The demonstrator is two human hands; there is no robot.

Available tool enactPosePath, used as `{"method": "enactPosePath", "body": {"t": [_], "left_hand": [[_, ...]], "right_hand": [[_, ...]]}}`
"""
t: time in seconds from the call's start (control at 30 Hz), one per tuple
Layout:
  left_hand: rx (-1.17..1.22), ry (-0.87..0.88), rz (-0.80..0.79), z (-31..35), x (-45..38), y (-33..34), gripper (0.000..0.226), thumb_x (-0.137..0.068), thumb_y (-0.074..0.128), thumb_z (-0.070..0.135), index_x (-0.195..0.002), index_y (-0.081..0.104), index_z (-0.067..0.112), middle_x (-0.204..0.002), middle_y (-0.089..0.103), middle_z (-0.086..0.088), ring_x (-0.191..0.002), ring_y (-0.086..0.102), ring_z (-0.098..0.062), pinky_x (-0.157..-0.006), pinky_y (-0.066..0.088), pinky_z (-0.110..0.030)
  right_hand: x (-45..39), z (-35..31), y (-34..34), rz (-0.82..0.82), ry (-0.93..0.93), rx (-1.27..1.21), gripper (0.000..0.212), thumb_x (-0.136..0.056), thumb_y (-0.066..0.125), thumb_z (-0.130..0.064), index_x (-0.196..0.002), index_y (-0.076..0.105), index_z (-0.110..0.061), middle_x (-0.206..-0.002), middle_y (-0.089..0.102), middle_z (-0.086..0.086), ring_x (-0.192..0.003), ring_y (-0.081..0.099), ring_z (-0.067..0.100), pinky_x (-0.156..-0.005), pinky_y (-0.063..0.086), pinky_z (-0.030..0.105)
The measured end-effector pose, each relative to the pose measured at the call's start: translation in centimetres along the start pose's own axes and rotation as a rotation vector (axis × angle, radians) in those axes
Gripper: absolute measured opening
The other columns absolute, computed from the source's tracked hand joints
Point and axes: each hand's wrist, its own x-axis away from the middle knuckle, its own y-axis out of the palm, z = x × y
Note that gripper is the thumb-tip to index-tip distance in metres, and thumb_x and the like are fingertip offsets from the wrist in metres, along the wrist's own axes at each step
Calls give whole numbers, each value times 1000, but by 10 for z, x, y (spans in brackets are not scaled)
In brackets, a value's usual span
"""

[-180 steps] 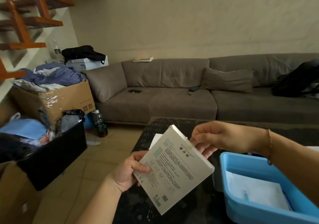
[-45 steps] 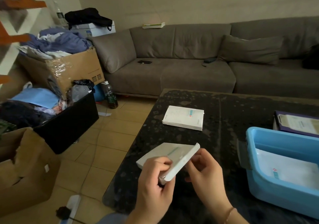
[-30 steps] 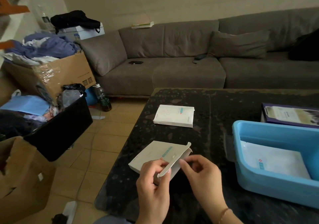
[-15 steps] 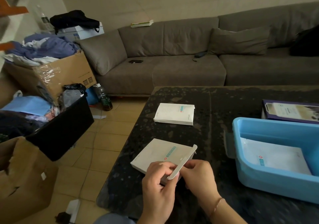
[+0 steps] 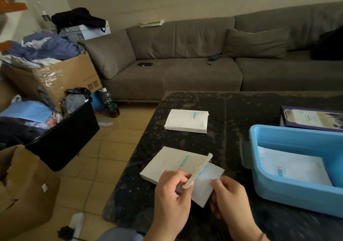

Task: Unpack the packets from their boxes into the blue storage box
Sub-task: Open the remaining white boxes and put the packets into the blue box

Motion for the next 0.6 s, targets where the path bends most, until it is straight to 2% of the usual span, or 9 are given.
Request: {"method": "enactPosePath", "body": {"t": [0.1, 0.17, 0.27, 0.33, 0.47, 0.53, 0.6], "left_hand": [[-13, 0, 10, -2, 0, 6, 15, -85, 70, 39, -87, 56, 35, -105, 60, 25, -112, 55, -6, -73, 55, -12], [-17, 9, 4, -4, 0, 10, 14, -85, 71, 37, -85, 57, 34, -101, 61, 25, -111, 56, -8, -74, 53, -10], [-76, 35, -37, -7, -1, 10, 13, -85, 72, 34, -84, 62, 27, -99, 61, 27, -105, 58, -9, -78, 52, -10], [-144, 42, -114, -11, -1, 7, 14, -86, 73, 35, -84, 62, 27, -96, 61, 25, -104, 57, -8, -83, 52, -13], [-347, -31, -351, -15, -1, -3, 18, -85, 74, 32, -87, 57, 30, -99, 54, 25, -107, 49, 0, -101, 47, -23], [-387, -79, -513, -5, -8, -13, 25, -82, 76, 37, -99, 57, 34, -110, 49, 27, -116, 42, 2, -107, 42, -27], [-441, -132, -737, 15, -20, -24, 51, -80, 75, 48, -124, 50, 41, -129, 38, 33, -128, 30, 7, -116, 32, -28]], "right_hand": [[5, -2, -9, 14, 94, -107, 12, -98, 53, -24, -90, 55, -16, -88, 63, 12, -66, 64, 25, -49, 57, 34], [5, -2, -9, -22, 129, -141, 22, -94, 60, -34, -110, 57, -18, -100, 63, 9, -80, 67, 27, -53, 60, 38], [6, 3, -9, -62, 117, -116, 32, -90, 68, -25, -119, 64, -12, -93, 72, 7, -76, 72, 24, -55, 61, 39], [10, 6, -16, -36, 113, -71, 28, -89, 68, -21, -114, 66, -9, -86, 73, 7, -71, 73, 23, -56, 61, 40], [22, 17, -47, -9, 55, 110, 12, -90, 67, -20, -101, 69, -18, -76, 75, -1, -64, 73, 15, -59, 61, 35], [30, 23, -66, 18, -36, 215, 11, -88, 69, -22, -99, 73, -24, -72, 75, -10, -66, 72, 8, -69, 61, 33], [43, 18, -86, -3, -93, 324, 11, -88, 69, -26, -96, 73, -32, -72, 73, -19, -71, 70, 0, -71, 55, 18]]}}
